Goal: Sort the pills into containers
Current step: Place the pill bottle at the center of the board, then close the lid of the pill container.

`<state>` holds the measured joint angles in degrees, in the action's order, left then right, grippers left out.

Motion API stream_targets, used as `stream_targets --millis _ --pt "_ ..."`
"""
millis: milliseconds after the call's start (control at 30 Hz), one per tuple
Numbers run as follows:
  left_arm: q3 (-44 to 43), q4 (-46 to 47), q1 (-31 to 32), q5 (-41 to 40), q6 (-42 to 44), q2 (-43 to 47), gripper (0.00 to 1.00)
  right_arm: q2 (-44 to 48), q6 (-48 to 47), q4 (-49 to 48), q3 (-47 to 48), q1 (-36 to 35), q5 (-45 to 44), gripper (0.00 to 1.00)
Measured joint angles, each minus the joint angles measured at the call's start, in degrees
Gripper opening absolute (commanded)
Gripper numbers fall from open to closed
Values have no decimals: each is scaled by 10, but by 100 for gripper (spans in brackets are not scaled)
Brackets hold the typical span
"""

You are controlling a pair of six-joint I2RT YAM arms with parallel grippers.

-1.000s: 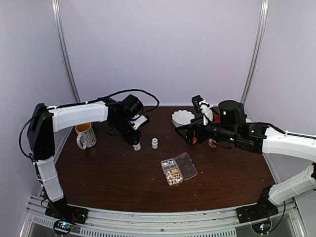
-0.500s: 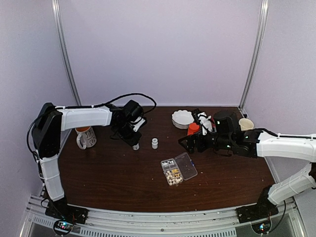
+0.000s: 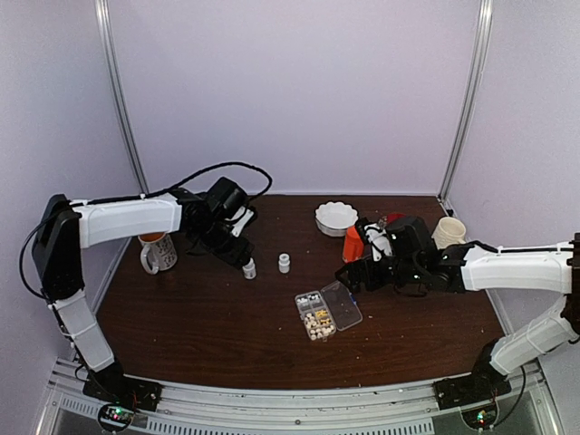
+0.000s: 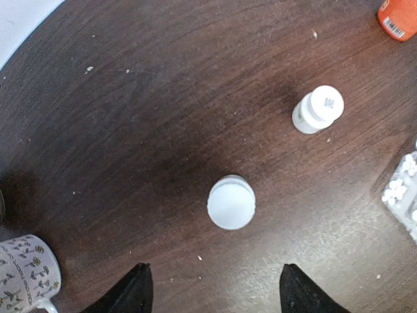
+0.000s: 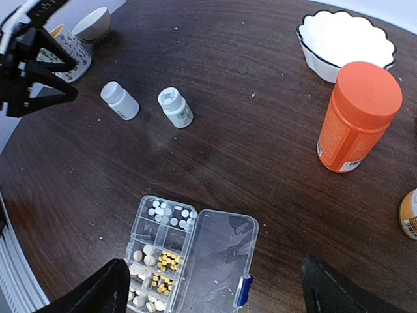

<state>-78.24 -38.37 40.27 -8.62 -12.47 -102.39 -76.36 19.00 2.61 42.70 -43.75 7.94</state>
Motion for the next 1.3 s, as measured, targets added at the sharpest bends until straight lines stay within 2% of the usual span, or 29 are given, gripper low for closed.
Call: stream_targets --millis 167,267,333,500,567,633,667,867,1300 --pt "58 20 18 19 -32 76 52 -13 10 16 -3 13 3 77" --pt "83 33 49 32 -53 87 48 -20 11 28 -7 20 1 61" --pt "102 47 72 47 -69 88 45 -25 10 37 -12 23 -3 46" --pt "146 103 115 95 -112 88 38 -47 13 54 -30 29 -10 23" --pt "159 133 120 106 -128 87 28 -57 18 58 -35 30 -14 14" --pt "171 166 120 116 -144 85 8 -65 20 58 -41 30 -18 3" --pt "174 180 120 120 -153 81 0 -66 18 59 -45 31 -20 0" --pt "186 252 128 132 -182 43 0 -76 26 51 -67 33 -14 0" --pt "190 307 159 182 -230 -47 0 -115 34 -13 -77 33 80 0"
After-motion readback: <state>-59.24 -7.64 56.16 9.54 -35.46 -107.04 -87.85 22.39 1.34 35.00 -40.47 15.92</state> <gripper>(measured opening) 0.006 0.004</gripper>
